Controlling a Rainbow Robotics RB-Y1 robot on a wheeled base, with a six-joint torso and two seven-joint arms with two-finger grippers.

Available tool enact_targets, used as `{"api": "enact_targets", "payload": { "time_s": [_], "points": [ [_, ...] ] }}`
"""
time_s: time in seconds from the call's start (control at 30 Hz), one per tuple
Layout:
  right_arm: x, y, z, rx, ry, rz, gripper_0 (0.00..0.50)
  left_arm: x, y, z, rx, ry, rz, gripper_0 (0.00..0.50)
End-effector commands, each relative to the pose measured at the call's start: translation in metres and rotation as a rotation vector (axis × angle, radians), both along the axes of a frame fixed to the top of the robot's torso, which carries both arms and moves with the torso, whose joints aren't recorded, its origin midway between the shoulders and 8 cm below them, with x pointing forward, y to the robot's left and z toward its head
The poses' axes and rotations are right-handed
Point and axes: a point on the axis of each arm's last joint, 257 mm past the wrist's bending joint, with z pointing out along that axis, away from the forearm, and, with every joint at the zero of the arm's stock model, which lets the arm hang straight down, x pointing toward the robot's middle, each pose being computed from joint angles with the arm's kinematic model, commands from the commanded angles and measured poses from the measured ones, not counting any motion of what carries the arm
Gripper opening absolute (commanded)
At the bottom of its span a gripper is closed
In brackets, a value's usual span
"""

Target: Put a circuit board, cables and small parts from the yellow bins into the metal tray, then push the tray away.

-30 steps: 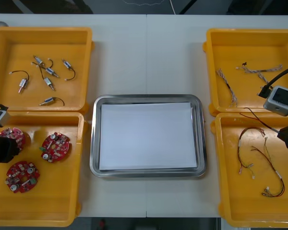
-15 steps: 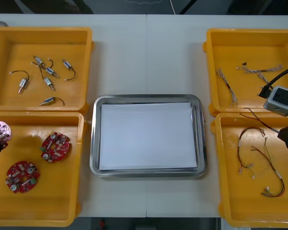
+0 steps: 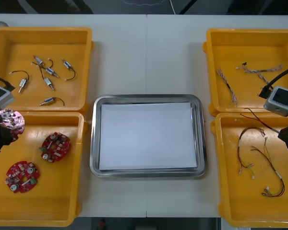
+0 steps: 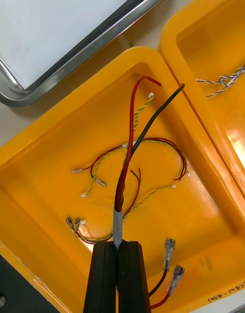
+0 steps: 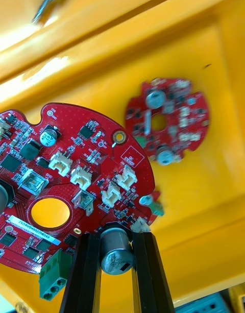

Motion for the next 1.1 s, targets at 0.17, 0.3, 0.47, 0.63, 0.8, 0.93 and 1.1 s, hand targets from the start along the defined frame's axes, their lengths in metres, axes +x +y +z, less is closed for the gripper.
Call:
{"api": "enact_targets", "payload": {
  "time_s": [0.17, 0.3, 0.47, 0.63, 0.8, 0.93, 1.1],
  "points": [
    [0.003, -0.007, 0.014, -0.071, -0.042, 0.039, 0.0, 0.012, -0.073, 0.024, 0.063, -0.033, -0.175, 0.0],
    [0.004, -0.007, 0.014, -0.069, -0.042, 0.038, 0.0, 0.012, -0.107, 0.026, 0.052, -0.035, -0.221, 0.001],
    [0.003, -0.007, 0.014, -0.069, -0.041, 0.036, 0.0, 0.014, -0.155, 0.026, 0.022, -0.033, -0.29, 0.001],
    [0.003, -0.008, 0.013, -0.072, -0.038, 0.034, 0.0, 0.014, -0.198, 0.02, 0.003, -0.032, -0.34, 0.002],
    [0.002, -0.009, 0.013, -0.074, -0.036, 0.031, 0.0, 0.012, -0.238, 0.009, -0.025, -0.025, -0.361, 0.001],
    [0.002, -0.008, 0.013, -0.073, -0.035, 0.032, 0.0, 0.014, -0.26, -0.001, -0.057, -0.014, -0.355, 0.003],
    [0.002, -0.009, 0.013, -0.074, -0.036, 0.031, 0.0, 0.021, -0.278, -0.018, -0.043, -0.018, -0.349, 0.002]
  ]
}}
